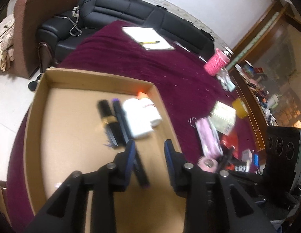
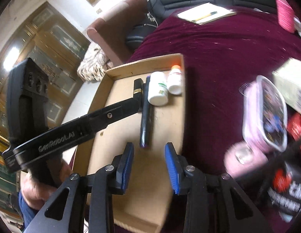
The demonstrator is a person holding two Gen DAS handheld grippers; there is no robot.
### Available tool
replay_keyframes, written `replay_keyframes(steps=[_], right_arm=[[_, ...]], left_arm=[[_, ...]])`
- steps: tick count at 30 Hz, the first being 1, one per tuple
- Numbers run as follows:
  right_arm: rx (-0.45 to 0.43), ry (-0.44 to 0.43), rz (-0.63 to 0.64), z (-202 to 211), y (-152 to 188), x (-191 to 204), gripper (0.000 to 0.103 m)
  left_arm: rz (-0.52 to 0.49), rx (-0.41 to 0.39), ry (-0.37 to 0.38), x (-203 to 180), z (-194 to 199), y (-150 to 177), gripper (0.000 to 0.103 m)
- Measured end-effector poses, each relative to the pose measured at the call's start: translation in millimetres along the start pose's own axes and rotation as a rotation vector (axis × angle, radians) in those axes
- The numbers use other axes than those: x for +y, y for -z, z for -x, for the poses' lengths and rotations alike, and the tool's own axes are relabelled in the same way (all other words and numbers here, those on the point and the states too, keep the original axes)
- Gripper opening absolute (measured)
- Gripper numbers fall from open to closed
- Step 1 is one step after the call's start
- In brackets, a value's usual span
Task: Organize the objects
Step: 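Grasp a black marker with left tool while right tool grasps white card box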
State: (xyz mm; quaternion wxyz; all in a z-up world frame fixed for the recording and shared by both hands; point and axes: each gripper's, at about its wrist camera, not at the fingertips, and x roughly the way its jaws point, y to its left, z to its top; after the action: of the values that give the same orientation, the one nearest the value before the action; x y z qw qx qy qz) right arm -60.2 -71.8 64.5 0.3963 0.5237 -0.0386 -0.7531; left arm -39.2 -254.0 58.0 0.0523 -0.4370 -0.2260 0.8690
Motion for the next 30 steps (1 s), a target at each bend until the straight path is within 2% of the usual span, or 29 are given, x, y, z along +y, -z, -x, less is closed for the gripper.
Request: replay_keyframes(steps=[6,9,12,14,19,23,24,26,28,30], right_arm=[[-0.074,-0.051,-0.094,63,32,-51,0.042],[-0.15,-0.029,-0.137,100,43,-80,0.05],[-0.229,0.0,-0.184,138,56,-109,0.057],[-0.27,0.022,-0.213,158,65,-128,0.057],[-0.326,0.081,-0.262,192,87,-163,0.057],[-0.347,0.128,-0.319,208,100,-194,0.057],[-0.357,0.143,-0.34,214,102,-203,0.057],[-0.374,0.177,-0.376,222,105,-219,0.057],[-0.396,0.231,-0.407,232,107,-231,0.058],[-0.393,0.306,-0.417,236,106,-238,0.065]], left_arm=[[-0.073,0.033,0.03,-43,-11,13,0.034],[-0.139,0.052,0.047,-72,-22,20,0.042],[-0.222,0.083,0.06,-102,-37,27,0.043],[-0.285,0.111,0.059,-120,-49,34,0.043],[-0.415,0.176,0.036,-153,-71,52,0.043],[-0.52,0.164,-0.063,-174,-84,66,0.043],[-0.521,0.166,-0.088,-176,-89,67,0.041],[-0.526,0.168,-0.124,-178,-98,69,0.022],[-0.541,0.141,-0.159,-182,-100,72,0.015],[-0.519,0.115,-0.161,-183,-97,78,0.014]])
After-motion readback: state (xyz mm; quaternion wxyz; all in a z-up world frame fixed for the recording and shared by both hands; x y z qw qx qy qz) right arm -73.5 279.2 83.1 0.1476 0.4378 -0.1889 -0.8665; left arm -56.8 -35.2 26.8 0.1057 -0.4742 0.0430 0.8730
